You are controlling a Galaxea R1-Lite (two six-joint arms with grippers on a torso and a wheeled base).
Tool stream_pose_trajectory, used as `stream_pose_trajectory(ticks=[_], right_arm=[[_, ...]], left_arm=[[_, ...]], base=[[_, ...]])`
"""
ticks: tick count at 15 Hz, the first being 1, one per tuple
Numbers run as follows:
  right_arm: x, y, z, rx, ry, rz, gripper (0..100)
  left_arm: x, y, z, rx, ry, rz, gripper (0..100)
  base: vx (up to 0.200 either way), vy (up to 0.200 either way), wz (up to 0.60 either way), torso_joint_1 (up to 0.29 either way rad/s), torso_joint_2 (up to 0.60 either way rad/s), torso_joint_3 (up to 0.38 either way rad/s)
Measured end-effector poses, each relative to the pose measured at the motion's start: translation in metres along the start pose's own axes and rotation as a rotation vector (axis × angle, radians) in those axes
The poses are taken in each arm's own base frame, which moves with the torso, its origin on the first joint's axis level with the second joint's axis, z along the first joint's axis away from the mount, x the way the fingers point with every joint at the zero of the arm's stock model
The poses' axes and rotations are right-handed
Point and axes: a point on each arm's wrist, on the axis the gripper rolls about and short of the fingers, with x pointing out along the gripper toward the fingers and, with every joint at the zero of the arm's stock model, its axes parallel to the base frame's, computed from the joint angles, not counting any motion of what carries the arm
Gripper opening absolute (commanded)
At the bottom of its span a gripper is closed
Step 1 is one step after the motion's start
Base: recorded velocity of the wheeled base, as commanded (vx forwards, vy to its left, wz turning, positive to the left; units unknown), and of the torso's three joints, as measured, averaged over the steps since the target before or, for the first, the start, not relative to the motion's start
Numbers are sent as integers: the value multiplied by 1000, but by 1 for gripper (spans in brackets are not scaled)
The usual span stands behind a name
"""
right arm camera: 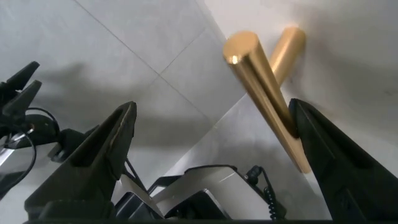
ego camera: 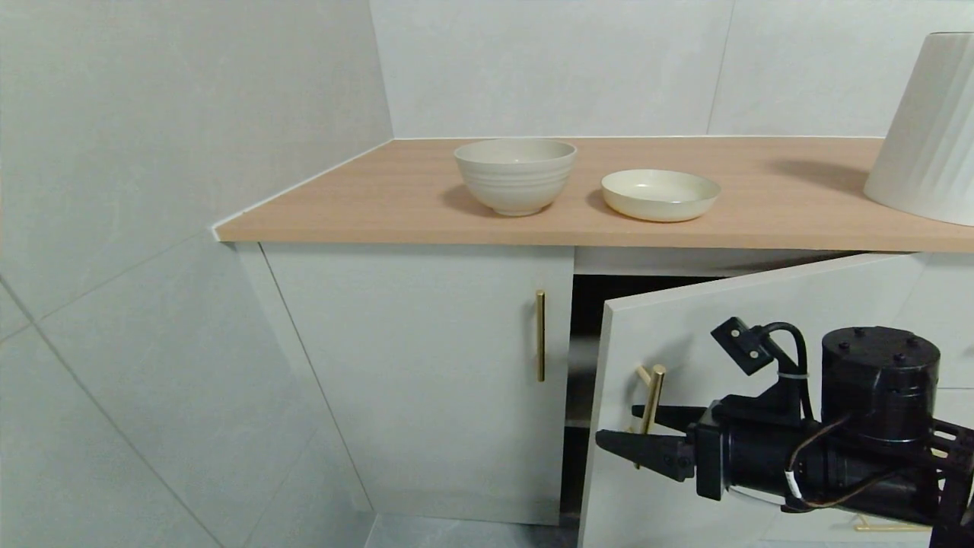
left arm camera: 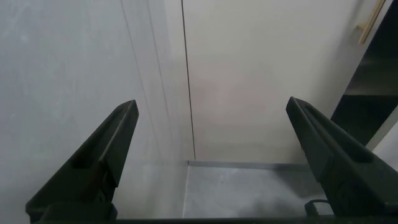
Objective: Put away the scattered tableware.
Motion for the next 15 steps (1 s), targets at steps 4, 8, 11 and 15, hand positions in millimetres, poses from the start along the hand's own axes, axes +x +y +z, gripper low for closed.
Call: stream_pose_trajectory(ticks=[4,8,11,15], right_arm=[[-6,7,2,-2,-15,12,100],[-9,13,4,-8,-29,32,100],[-10,15,5,-12,-31,40,100],[-10,16,6,-16,-35,46,100]], left_arm=[[-1,0,7,47,-53,-15,100],[-13,-4,51,39,-128,-203,100],[1,-5,93,13,-38,-344,100],[67,-9,144,-48,165,-566,100]], base=[[0,0,0,0,0,0],[0,0,0,0,0,0],[0,0,0,0,0,0],[0,0,0,0,0,0]])
